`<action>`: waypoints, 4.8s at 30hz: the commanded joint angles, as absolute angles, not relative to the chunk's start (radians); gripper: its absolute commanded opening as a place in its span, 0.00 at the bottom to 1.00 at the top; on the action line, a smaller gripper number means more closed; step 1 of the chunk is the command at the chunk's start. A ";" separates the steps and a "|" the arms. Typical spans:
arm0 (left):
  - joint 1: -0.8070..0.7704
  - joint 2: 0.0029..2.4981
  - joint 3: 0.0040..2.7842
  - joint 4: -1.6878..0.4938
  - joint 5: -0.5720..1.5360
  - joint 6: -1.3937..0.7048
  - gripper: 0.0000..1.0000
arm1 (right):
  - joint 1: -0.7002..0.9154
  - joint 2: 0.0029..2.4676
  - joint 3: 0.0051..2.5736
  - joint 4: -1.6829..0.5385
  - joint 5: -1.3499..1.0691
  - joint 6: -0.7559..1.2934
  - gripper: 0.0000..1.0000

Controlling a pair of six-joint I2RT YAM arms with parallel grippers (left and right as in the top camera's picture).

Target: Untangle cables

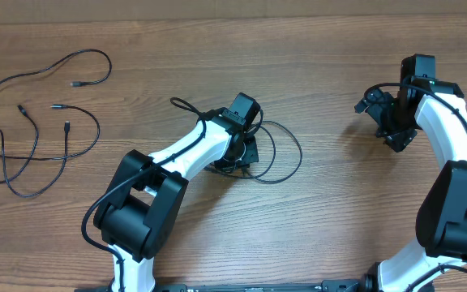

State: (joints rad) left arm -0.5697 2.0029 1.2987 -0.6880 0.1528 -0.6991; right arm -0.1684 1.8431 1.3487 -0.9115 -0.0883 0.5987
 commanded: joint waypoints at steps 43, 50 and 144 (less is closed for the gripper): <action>-0.193 1.375 1.663 -0.759 0.513 -0.270 0.04 | -0.170 1.835 1.348 -0.909 -0.076 0.598 1.00; -0.171 1.271 1.663 -0.844 0.202 -0.270 0.04 | -0.170 1.835 1.348 -0.909 -0.075 0.598 1.00; 0.416 1.935 1.649 -1.055 -0.085 -0.516 0.56 | -0.170 1.835 1.348 -0.909 -0.075 0.598 1.00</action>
